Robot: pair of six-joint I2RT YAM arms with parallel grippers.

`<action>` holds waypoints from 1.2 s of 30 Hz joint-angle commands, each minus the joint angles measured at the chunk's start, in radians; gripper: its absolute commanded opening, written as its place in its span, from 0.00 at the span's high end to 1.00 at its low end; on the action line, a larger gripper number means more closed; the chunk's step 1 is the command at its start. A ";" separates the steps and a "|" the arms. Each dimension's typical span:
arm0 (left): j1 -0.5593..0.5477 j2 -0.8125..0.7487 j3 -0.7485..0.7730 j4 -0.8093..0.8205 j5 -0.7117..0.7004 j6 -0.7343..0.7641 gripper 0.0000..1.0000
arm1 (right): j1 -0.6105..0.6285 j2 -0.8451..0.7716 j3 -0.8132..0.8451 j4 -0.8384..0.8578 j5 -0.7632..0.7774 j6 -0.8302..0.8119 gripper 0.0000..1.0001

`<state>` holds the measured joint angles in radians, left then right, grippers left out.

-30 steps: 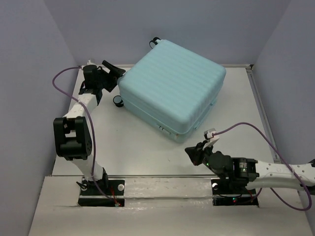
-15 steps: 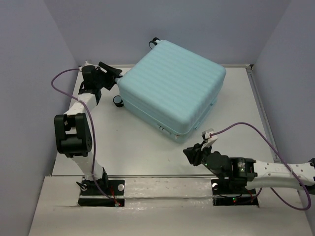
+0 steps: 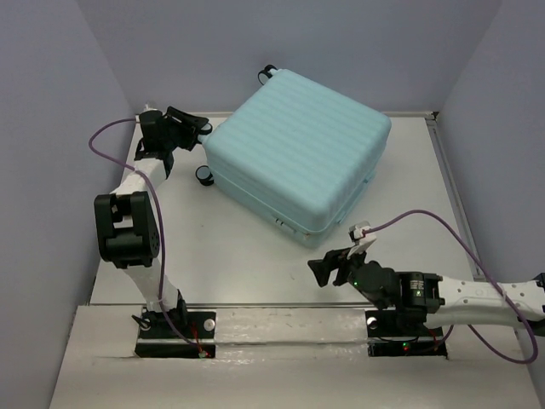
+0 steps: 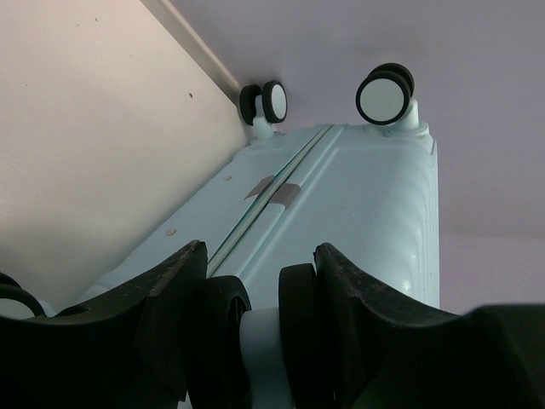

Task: Pack the luggage

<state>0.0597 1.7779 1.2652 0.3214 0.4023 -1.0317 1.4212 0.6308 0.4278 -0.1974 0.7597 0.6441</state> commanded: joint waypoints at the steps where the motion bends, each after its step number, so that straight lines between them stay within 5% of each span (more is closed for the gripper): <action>1: -0.009 -0.015 0.056 0.099 0.076 -0.021 0.84 | -0.025 0.021 0.080 -0.028 0.069 -0.003 0.15; 3: -0.011 -0.029 0.034 0.107 0.073 -0.019 0.94 | -0.062 0.032 0.088 -0.030 0.061 -0.017 0.13; 9: 0.005 -0.115 -0.084 0.162 0.050 0.022 0.94 | -0.431 0.083 0.120 0.009 -0.178 -0.113 0.18; 10: 0.011 -0.155 -0.134 0.183 0.041 0.028 0.94 | -0.464 0.083 0.132 0.036 -0.218 -0.132 0.23; 11: 0.012 -0.178 -0.160 0.194 0.032 0.038 0.94 | -0.519 0.083 0.138 0.052 -0.236 -0.147 0.39; 14: 0.015 -0.270 -0.274 0.249 0.004 0.074 0.94 | -0.600 0.121 0.167 0.087 -0.342 -0.202 0.57; 15: 0.015 -0.317 -0.323 0.255 -0.020 0.082 0.94 | -0.642 0.160 0.192 0.096 -0.365 -0.214 0.72; 22: 0.015 -0.550 -0.521 0.255 -0.086 0.105 0.94 | -0.833 0.354 0.230 0.288 -0.708 -0.277 0.79; 30: 0.015 -1.015 -0.806 0.138 -0.109 0.125 0.94 | -0.946 0.566 0.449 0.371 -0.991 -0.346 0.75; 36: 0.015 -1.201 -0.824 -0.004 -0.135 0.169 0.94 | -0.946 0.410 0.421 0.215 -0.987 -0.338 0.37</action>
<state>0.1280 0.6571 0.4206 0.3473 0.0467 -1.0298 0.4091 1.2041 0.8215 -0.0830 0.0437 0.2344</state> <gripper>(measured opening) 0.626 0.541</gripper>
